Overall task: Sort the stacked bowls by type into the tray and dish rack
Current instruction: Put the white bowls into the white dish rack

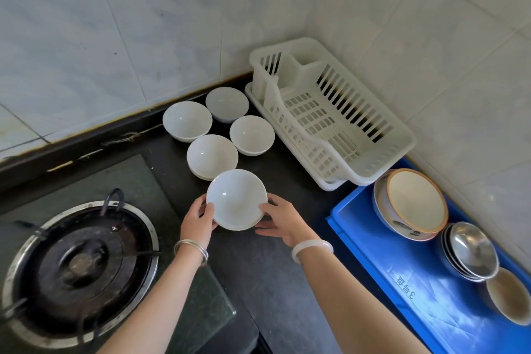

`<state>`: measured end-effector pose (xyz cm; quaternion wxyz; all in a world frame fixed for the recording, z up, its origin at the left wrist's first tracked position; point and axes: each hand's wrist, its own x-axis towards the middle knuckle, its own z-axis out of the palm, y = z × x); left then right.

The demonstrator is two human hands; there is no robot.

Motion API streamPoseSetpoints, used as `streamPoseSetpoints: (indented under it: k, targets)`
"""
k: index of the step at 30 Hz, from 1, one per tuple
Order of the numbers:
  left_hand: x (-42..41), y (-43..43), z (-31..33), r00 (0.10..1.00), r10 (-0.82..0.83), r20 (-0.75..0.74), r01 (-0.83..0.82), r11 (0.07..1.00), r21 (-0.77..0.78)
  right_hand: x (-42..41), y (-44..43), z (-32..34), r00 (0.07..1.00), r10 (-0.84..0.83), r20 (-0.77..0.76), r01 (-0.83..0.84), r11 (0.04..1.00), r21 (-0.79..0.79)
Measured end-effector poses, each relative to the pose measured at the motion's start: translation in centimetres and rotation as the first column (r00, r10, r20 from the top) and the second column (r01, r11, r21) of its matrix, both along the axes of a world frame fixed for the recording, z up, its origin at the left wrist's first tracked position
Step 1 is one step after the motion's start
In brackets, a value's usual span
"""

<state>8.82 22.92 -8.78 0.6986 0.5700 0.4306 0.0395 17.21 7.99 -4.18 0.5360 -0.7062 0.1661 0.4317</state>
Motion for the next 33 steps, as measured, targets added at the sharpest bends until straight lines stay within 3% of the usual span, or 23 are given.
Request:
streamPoseSetpoints:
  k: [6,10,15,20,24,29,33]
  targets:
    - [0.4,-0.4,1.3,1.000,0.026,-0.016,-0.025,0.999,0.032,-1.0,-0.8,0.1,0.992,-0.078,0.101,0.068,0.993,0.101]
    - [2.3,-1.1,3.9,0.998,0.005,0.068,-0.009,0.999,0.045,0.6,-1.9,2.1,0.974,-0.147,0.172,0.126,0.984,0.126]
    - [8.7,-1.8,9.1,0.976,-0.083,0.199,0.074,0.996,0.056,5.2,-3.4,6.2,0.893,-0.278,0.354,0.207,0.952,0.226]
    - [17.1,-2.9,12.8,0.947,-0.175,0.268,0.155,0.983,0.094,11.2,-4.7,8.9,0.825,-0.416,0.383,0.301,0.896,0.327]
    - [23.6,-3.9,13.2,0.928,-0.300,0.220,0.268,0.949,0.164,16.3,-5.7,9.3,0.804,-0.453,0.385,0.342,0.882,0.324]
    - [29.9,-4.9,11.1,0.893,-0.450,0.022,0.411,0.834,0.367,21.2,-6.3,6.9,0.804,-0.507,0.311,0.432,0.857,0.280]
    - [33.5,-4.9,8.7,0.846,-0.519,-0.122,0.525,0.773,0.355,24.2,-6.8,4.3,0.825,-0.486,0.288,0.439,0.873,0.212]
